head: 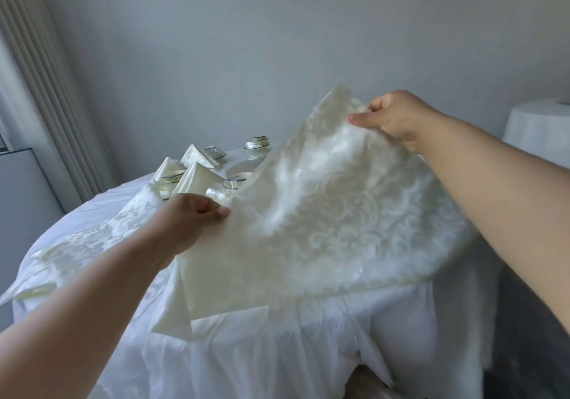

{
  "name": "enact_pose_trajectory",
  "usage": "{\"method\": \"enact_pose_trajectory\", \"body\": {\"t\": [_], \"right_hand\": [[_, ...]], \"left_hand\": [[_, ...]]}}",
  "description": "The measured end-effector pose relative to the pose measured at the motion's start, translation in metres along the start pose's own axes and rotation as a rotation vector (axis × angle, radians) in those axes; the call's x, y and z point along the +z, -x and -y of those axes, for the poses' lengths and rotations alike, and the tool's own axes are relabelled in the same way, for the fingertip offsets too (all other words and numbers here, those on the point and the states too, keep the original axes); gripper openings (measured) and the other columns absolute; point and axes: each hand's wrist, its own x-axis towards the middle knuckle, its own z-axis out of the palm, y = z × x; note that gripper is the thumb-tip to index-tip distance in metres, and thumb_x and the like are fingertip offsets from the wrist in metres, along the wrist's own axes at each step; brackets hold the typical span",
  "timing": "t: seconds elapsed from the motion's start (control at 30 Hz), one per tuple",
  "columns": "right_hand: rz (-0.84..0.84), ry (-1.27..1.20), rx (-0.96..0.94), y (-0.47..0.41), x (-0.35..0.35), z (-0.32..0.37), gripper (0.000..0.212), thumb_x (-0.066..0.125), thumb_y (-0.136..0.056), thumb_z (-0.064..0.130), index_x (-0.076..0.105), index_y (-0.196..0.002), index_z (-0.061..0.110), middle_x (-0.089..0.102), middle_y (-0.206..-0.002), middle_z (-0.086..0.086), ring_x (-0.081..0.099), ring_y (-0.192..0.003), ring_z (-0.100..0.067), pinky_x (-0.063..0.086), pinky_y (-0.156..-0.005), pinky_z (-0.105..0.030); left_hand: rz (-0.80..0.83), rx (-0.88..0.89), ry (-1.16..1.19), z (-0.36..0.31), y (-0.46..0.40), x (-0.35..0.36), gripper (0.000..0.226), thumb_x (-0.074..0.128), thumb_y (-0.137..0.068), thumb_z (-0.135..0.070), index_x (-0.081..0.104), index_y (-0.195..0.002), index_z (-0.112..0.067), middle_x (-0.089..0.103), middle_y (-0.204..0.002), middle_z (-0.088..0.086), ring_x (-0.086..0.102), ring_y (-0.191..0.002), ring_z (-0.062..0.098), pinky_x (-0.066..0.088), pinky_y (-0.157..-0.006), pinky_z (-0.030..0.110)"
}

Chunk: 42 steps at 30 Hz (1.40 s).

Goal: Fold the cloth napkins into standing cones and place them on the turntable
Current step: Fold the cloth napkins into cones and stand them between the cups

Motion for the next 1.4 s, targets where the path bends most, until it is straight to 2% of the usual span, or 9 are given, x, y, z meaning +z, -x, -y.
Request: {"method": "enact_pose_trajectory", "body": {"t": [0.17,0.27,0.53,0.63,0.9,1.07,1.17,1.3,1.4], "right_hand": [[-0.083,0.084,-0.051,-0.005,-0.023,0.022,0.03,0.071,-0.083,0.042,0.06,-0.077,0.014,0.04,-0.039,0.012,0.034,-0.046,-0.012,0.028,-0.049,-0.022],[-0.054,0.209,-0.026,-0.018,-0.012,0.013,0.028,0.068,-0.087,0.036,0.066,-0.089,0.008,0.054,-0.065,-0.004,0.046,-0.064,-0.019,0.036,-0.062,-0.025],[0.019,0.567,0.096,-0.057,0.077,-0.069,0.035,0.064,-0.089,0.039,0.053,-0.067,0.013,0.052,-0.066,-0.004,0.052,-0.072,-0.024,0.028,-0.051,-0.026],[0.05,0.619,0.088,-0.068,0.108,-0.097,0.026,0.061,-0.09,0.04,0.059,-0.083,0.015,0.058,-0.085,-0.004,0.059,-0.093,-0.027,0.035,-0.066,-0.027],[0.048,0.933,0.015,-0.06,0.148,-0.108,0.037,0.06,-0.089,0.046,0.059,-0.108,0.014,0.056,-0.119,-0.01,0.047,-0.118,-0.031,0.039,-0.096,-0.036],[0.538,0.547,-0.071,0.029,0.181,-0.038,0.034,0.052,-0.091,0.052,0.058,-0.079,0.021,0.059,-0.077,0.007,0.056,-0.071,-0.014,0.043,-0.063,-0.029],[0.811,0.391,-0.031,0.076,0.204,-0.01,0.047,0.042,-0.093,0.057,0.063,-0.082,0.017,0.065,-0.078,0.003,0.061,-0.071,-0.013,0.049,-0.072,-0.031],[0.823,0.216,0.056,0.09,0.238,-0.007,0.056,0.035,-0.095,0.059,0.062,-0.074,0.015,0.062,-0.067,0.001,0.057,-0.059,-0.012,0.045,-0.061,-0.026],[0.817,-0.004,0.206,0.093,0.255,-0.019,0.056,0.036,-0.095,0.057,0.06,-0.072,0.012,0.058,-0.06,-0.001,0.051,-0.051,-0.014,0.035,-0.046,-0.022]], "left_hand": [[0.04,0.011,0.051,-0.019,-0.006,-0.016,0.036,0.064,-0.09,-0.029,0.064,-0.072,0.002,0.052,-0.061,0.004,0.045,-0.062,0.019,0.033,-0.066,0.03],[0.068,-0.004,-0.023,-0.016,-0.017,-0.015,0.037,0.063,-0.091,-0.027,0.061,-0.063,-0.003,0.051,-0.057,0.006,0.045,-0.056,0.019,0.036,-0.062,0.028],[0.061,0.021,-0.526,0.042,-0.053,0.032,0.029,0.054,-0.093,-0.025,0.052,-0.067,-0.011,0.047,-0.062,0.005,0.039,-0.057,0.02,0.027,-0.05,0.028],[0.085,0.064,-0.664,0.065,-0.063,0.048,0.035,0.046,-0.098,-0.029,0.04,-0.066,-0.014,0.047,-0.066,0.002,0.044,-0.066,0.023,0.029,-0.055,0.031],[0.16,0.019,-0.673,0.099,-0.075,0.061,0.036,0.046,-0.098,-0.038,0.054,-0.08,-0.008,0.065,-0.083,0.013,0.052,-0.069,0.024,0.037,-0.06,0.03],[0.051,-0.023,-0.534,0.1,-0.064,0.019,0.04,0.044,-0.098,-0.04,0.063,-0.09,-0.006,0.066,-0.088,0.012,0.06,-0.084,0.03,0.047,-0.072,0.034],[-0.081,-0.084,-0.381,0.11,-0.037,-0.013,0.038,0.05,-0.094,-0.043,0.064,-0.082,-0.01,0.068,-0.078,0.01,0.063,-0.076,0.027,0.048,-0.07,0.034],[-0.265,-0.13,-0.11,0.122,0.02,-0.03,0.041,0.051,-0.094,-0.043,0.063,-0.069,-0.013,0.066,-0.072,0.014,0.062,-0.071,0.033,0.047,-0.066,0.036],[-0.286,-0.119,-0.055,0.126,0.062,-0.014,0.041,0.055,-0.091,-0.045,0.062,-0.07,-0.011,0.057,-0.061,0.005,0.05,-0.057,0.018,0.035,-0.056,0.031]]}}
